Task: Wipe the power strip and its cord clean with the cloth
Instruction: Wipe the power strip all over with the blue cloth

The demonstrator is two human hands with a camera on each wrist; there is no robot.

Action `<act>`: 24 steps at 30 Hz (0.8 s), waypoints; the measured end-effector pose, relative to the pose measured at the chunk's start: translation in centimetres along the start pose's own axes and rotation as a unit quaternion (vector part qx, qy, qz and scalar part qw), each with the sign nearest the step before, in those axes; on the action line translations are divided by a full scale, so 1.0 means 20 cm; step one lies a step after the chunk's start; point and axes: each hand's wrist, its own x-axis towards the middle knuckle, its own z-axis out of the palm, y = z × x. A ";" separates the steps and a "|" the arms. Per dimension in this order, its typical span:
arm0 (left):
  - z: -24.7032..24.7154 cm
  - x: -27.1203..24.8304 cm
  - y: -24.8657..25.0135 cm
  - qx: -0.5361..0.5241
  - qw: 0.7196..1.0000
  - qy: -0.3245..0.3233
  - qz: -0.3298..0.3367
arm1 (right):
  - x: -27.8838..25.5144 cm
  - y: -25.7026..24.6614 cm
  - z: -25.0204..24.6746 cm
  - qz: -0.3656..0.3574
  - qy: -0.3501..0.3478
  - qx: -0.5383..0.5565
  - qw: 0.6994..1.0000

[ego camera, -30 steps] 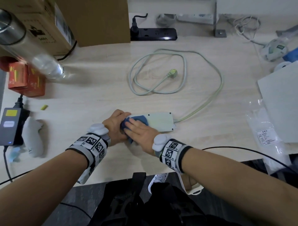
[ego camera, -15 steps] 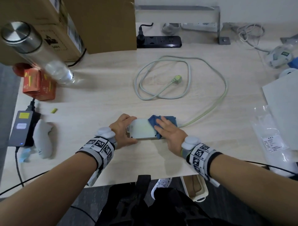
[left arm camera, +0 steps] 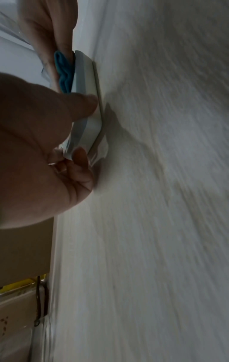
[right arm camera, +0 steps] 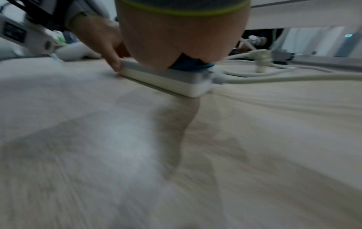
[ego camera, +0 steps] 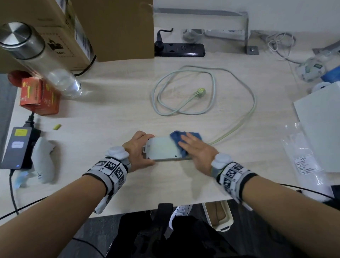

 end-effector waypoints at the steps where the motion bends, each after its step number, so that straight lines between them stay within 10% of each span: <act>1: 0.01 0.00 -0.01 0.000 1.000 0.002 0.003 | -0.04 0.04 -0.02 0.019 0.013 -0.004 1.000; 13: 0.02 0.02 -0.05 -0.070 0.997 -0.001 0.032 | 0.28 -0.43 0.24 -0.020 -0.045 0.017 0.999; 24: -0.04 0.02 0.00 0.013 0.998 -0.038 0.041 | -0.07 0.03 -0.05 0.047 -0.008 -0.026 0.999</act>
